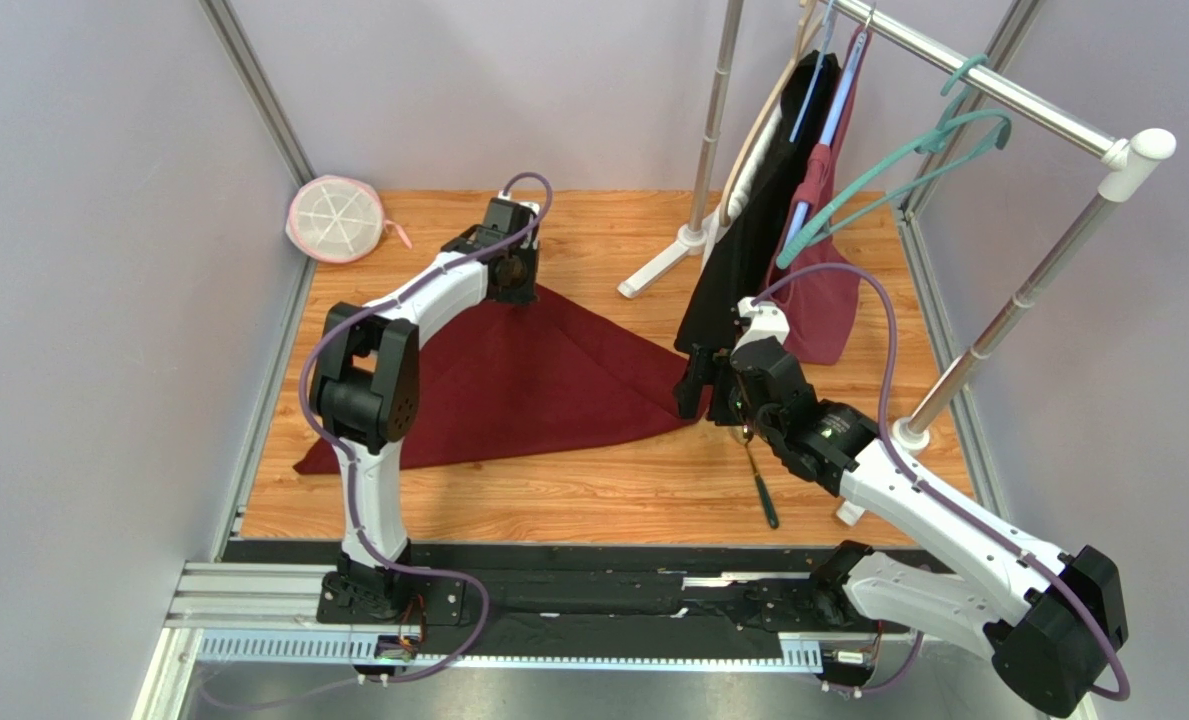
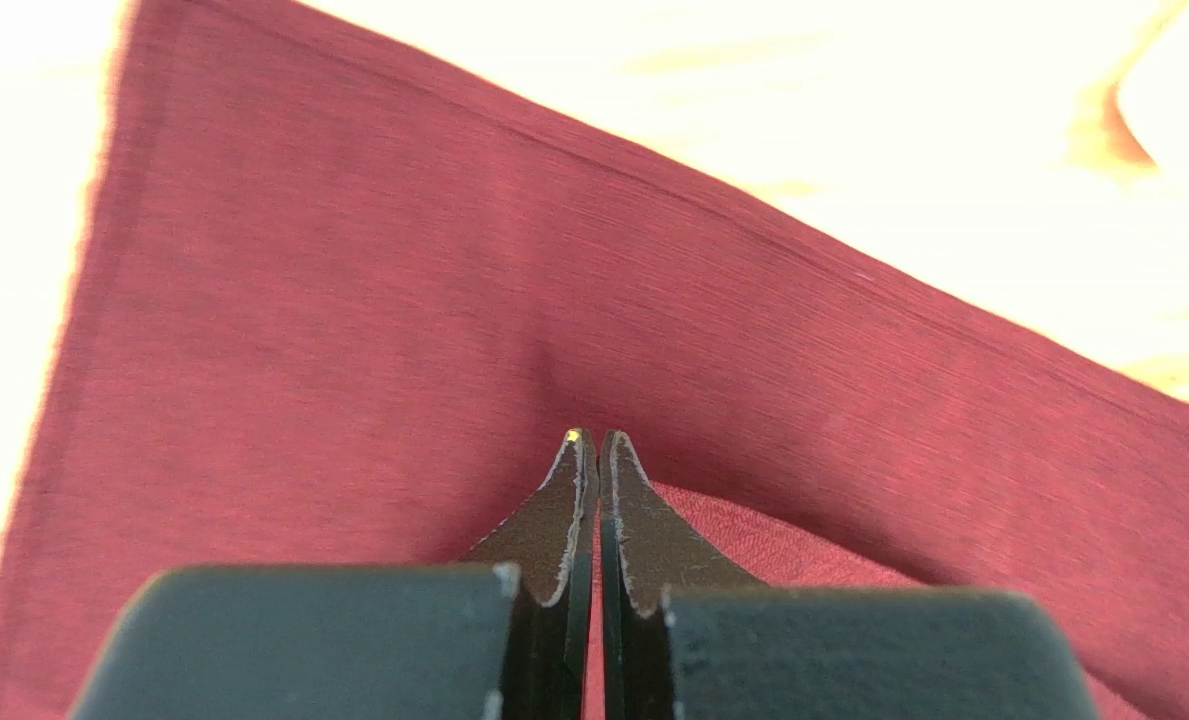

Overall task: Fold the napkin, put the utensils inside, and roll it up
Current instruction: Fold the napkin

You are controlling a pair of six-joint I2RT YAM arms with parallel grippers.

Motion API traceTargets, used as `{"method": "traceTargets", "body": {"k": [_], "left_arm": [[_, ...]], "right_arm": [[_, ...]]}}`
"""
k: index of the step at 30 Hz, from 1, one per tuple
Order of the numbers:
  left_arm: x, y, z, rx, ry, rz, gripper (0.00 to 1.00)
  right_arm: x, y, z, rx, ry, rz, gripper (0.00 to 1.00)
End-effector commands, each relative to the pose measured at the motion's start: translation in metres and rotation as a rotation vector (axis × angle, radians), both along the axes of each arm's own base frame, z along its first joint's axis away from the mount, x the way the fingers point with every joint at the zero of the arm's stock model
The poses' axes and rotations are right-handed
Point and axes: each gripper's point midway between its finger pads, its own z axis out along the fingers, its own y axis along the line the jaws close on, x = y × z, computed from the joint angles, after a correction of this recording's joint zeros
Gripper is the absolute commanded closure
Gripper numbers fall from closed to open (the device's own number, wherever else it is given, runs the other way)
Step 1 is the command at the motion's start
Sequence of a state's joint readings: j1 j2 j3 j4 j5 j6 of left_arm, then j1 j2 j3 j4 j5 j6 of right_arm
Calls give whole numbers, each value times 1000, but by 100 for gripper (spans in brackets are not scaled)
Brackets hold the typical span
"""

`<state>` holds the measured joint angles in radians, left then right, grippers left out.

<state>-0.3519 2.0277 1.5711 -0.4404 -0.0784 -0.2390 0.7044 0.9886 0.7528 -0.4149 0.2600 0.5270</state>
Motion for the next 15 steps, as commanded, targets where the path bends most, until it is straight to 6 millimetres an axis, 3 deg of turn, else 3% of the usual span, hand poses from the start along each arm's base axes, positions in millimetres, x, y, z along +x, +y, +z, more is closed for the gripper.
{"method": "traceTargets", "body": {"k": [1, 8, 15], "left_arm": [[26, 21, 30, -17, -71, 21, 100], [57, 41, 39, -47, -96, 11, 100], [77, 56, 25, -11, -58, 11, 100]], "right_arm": [[4, 0, 17, 20, -43, -14, 18], [7, 1, 17, 14, -42, -18, 18], [10, 4, 16, 6, -34, -15, 18]]}}
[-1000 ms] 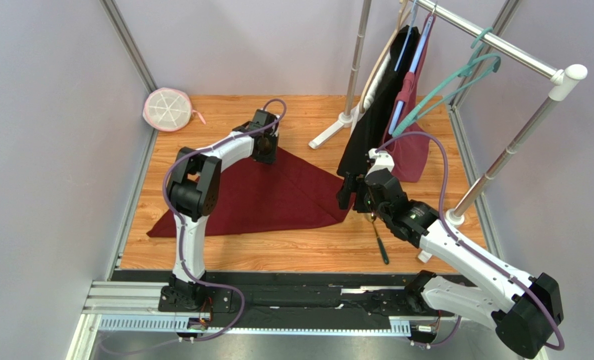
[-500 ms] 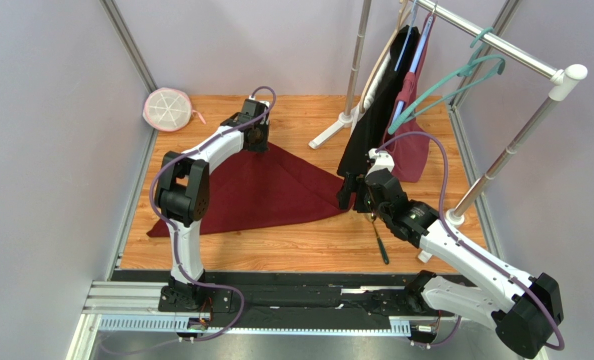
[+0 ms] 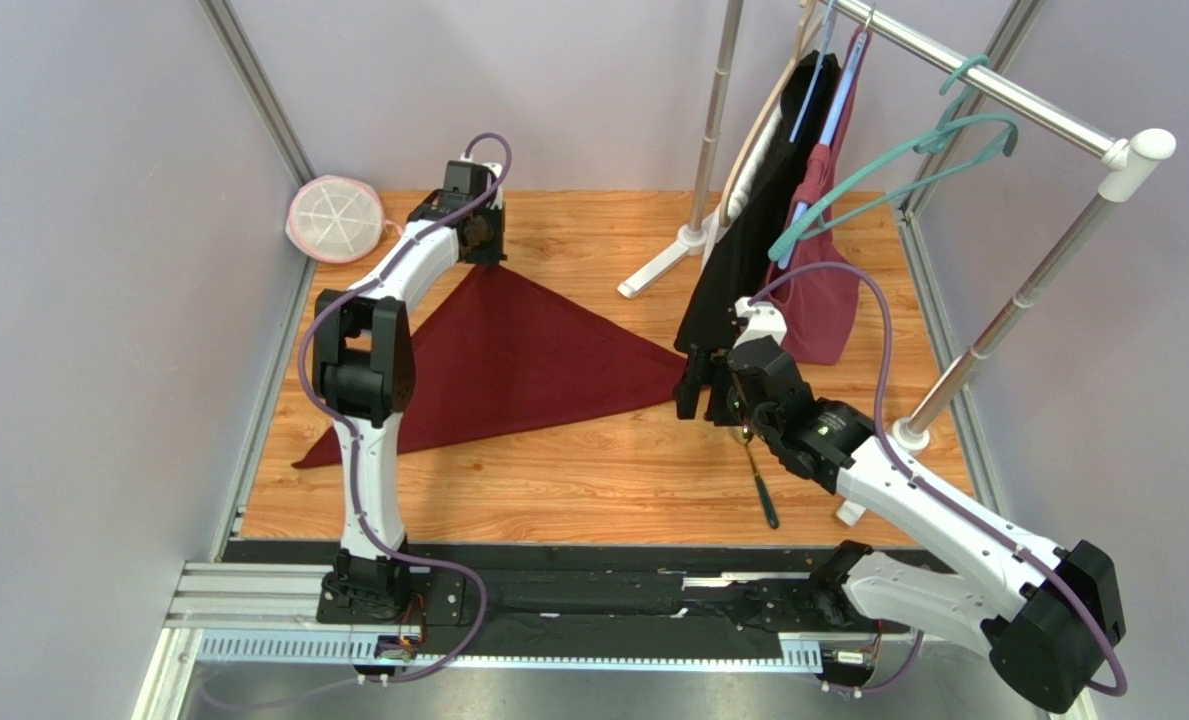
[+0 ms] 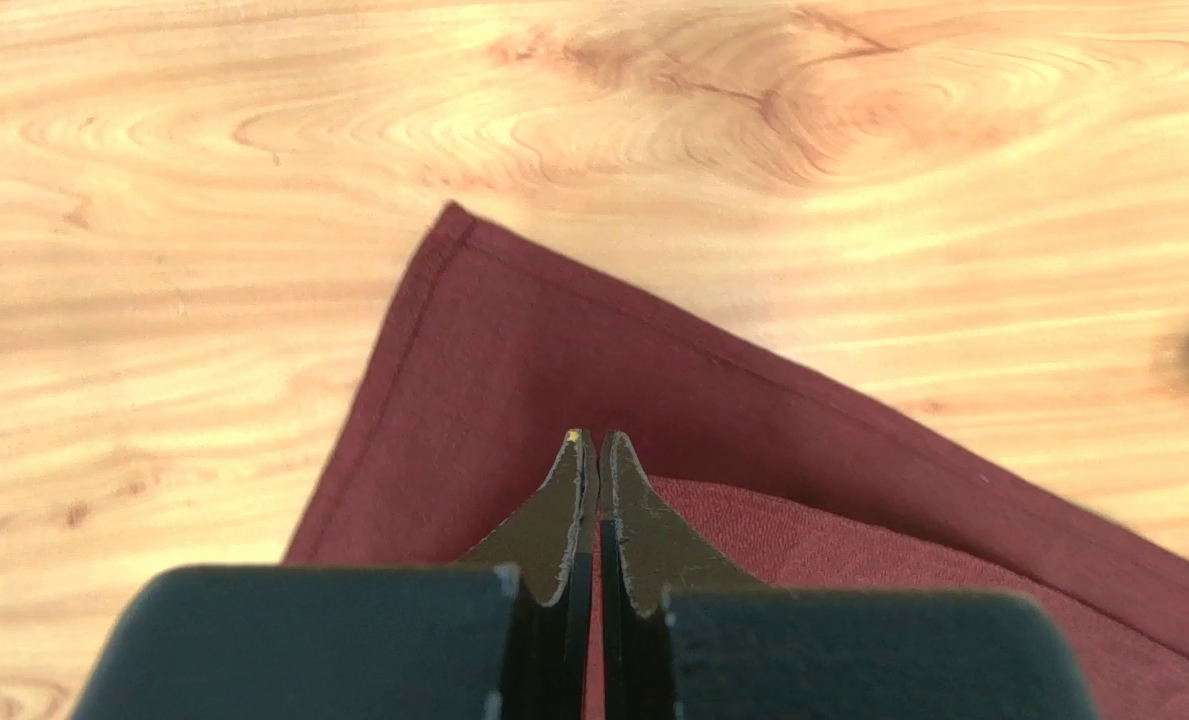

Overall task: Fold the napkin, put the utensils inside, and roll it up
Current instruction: Fold the napkin

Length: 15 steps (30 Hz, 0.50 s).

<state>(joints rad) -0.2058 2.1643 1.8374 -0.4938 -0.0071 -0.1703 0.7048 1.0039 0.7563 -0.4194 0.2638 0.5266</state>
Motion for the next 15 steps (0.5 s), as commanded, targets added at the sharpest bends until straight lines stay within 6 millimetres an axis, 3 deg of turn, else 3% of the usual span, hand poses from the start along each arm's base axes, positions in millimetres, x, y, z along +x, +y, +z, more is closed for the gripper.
{"method": "traceTargets", "body": {"k": [1, 15], "left_arm": [[8, 7, 0, 21, 17, -34, 100], [26, 20, -7, 27, 34, -40, 100]], "right_arm": [[9, 4, 20, 19, -45, -12, 18], [12, 7, 17, 12, -38, -10, 18]]}}
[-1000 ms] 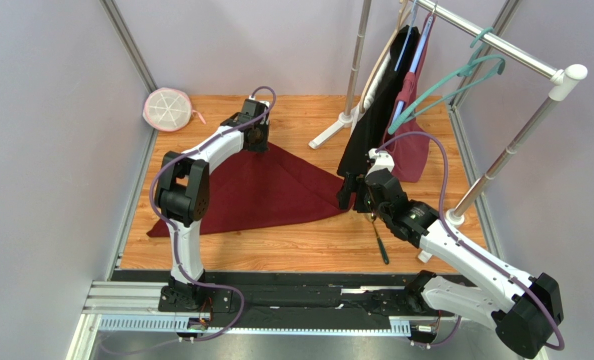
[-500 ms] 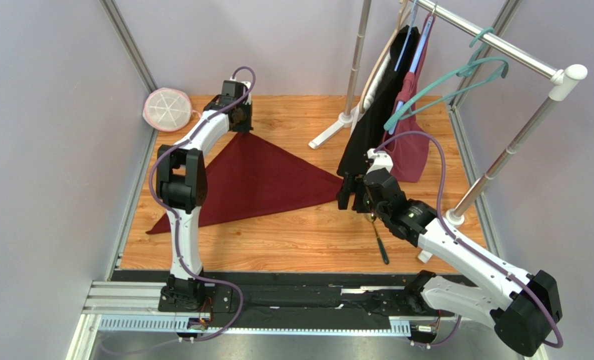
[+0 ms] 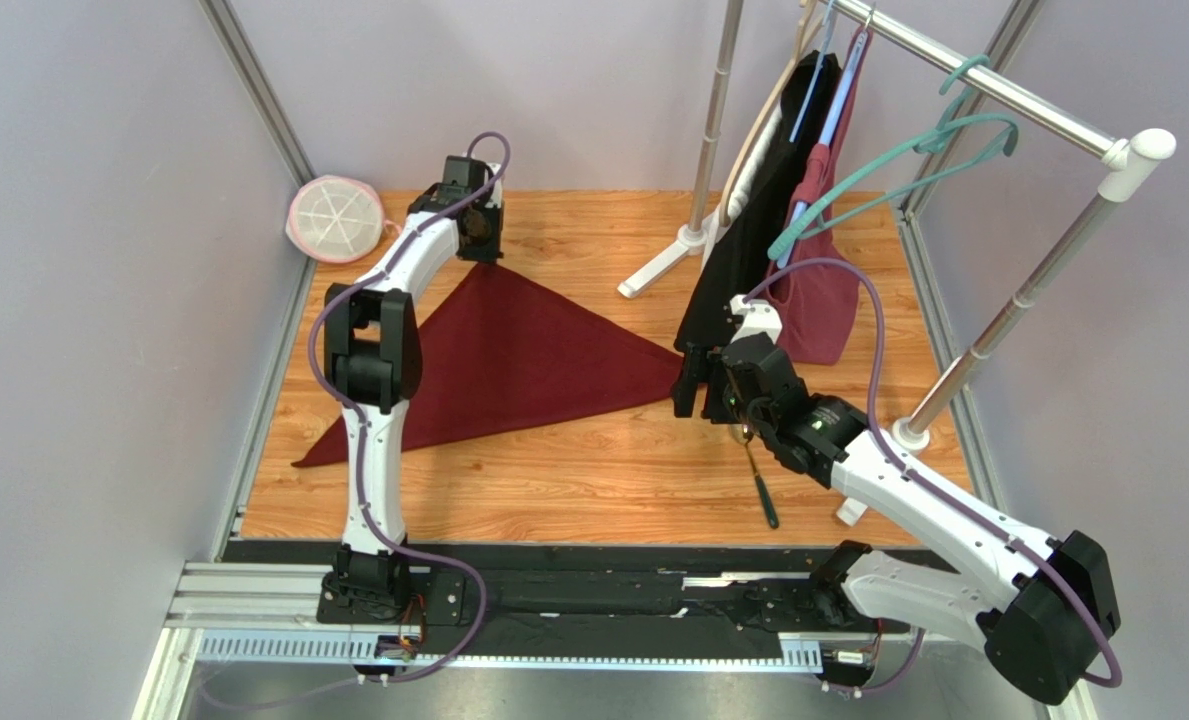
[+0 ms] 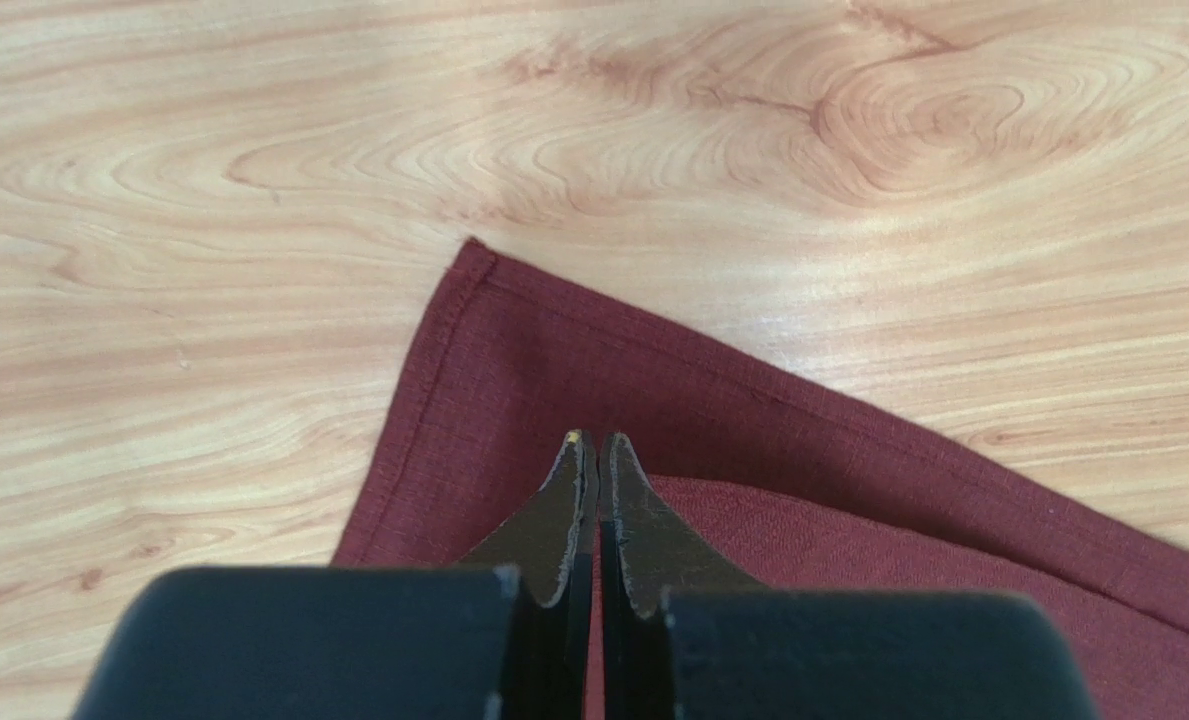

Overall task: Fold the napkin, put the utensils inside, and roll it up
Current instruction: Fold the napkin

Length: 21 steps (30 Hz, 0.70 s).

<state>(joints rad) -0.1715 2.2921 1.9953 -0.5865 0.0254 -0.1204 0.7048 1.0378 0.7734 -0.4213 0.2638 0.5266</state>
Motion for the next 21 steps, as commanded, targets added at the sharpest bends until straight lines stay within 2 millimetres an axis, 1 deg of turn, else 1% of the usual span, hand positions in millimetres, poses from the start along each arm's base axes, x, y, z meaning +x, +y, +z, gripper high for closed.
{"method": "traceTargets", "body": {"k": [1, 9, 11, 15, 20, 21], "left_arm": [[11, 9, 15, 14, -29, -9, 100], [15, 16, 11, 18, -19, -7, 100], [17, 13, 11, 10, -17, -16, 100], [20, 16, 13, 16, -21, -12, 100], [21, 15, 10, 9, -6, -19, 100], [24, 16, 12, 10, -12, -15, 100]], "right_arm": [[9, 4, 19, 22, -48, -10, 18], [10, 5, 18, 17, -46, -12, 18], [10, 5, 17, 16, -43, -9, 18], [11, 6, 18, 16, -43, -7, 18], [12, 7, 16, 9, -40, -7, 18], [12, 7, 16, 10, -39, -8, 18]]}}
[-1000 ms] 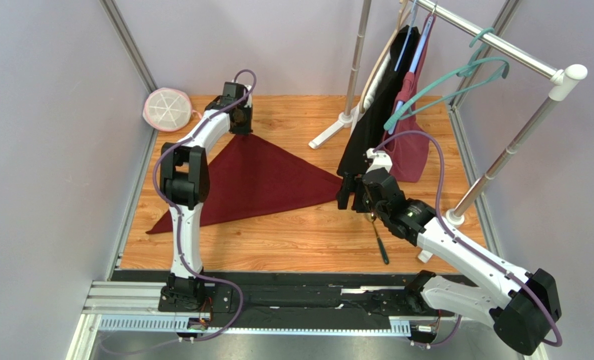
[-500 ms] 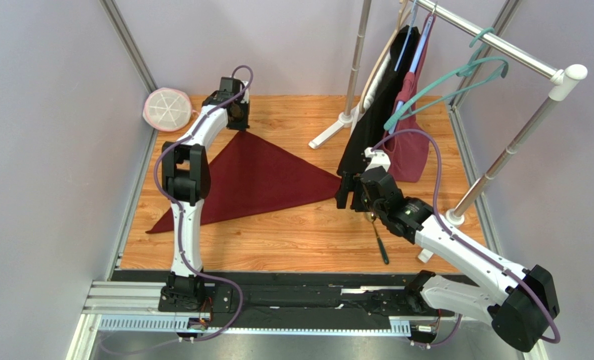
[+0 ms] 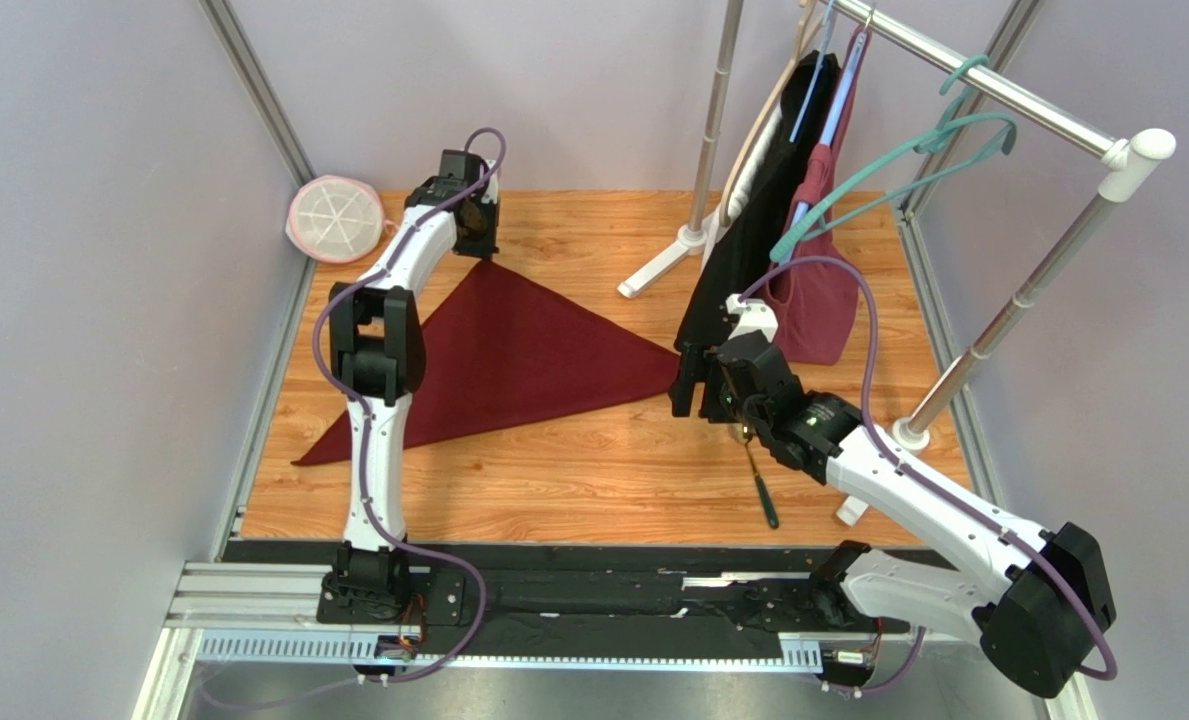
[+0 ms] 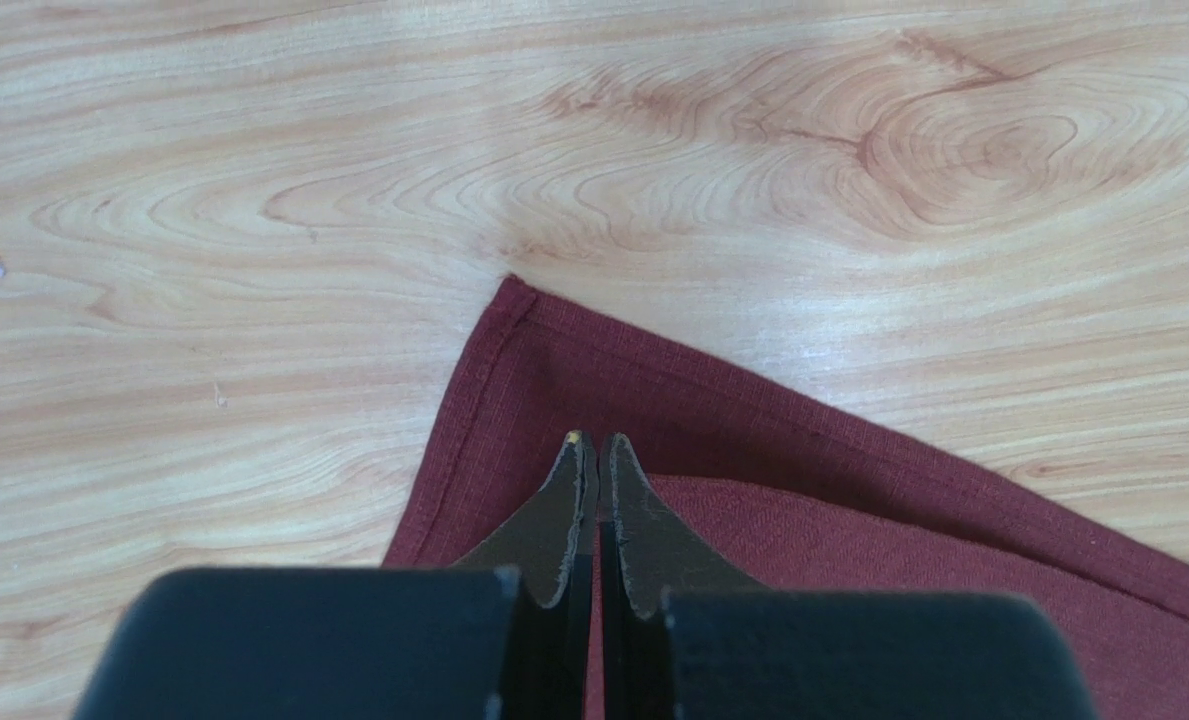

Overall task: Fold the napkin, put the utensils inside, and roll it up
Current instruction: Fold the napkin

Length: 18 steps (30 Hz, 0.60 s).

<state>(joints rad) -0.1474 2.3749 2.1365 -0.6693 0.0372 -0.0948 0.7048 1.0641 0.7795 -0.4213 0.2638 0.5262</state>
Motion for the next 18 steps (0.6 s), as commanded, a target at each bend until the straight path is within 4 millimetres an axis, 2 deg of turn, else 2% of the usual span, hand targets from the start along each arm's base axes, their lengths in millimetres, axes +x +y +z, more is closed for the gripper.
{"method": "traceTargets", "body": {"k": [1, 18], "left_arm": [[11, 4, 12, -2, -28, -13, 100], [16, 11, 13, -19, -28, 16, 100]], "right_arm": [[10, 6, 21, 23, -52, -5, 18], [12, 7, 18, 11, -48, -2, 18]]}}
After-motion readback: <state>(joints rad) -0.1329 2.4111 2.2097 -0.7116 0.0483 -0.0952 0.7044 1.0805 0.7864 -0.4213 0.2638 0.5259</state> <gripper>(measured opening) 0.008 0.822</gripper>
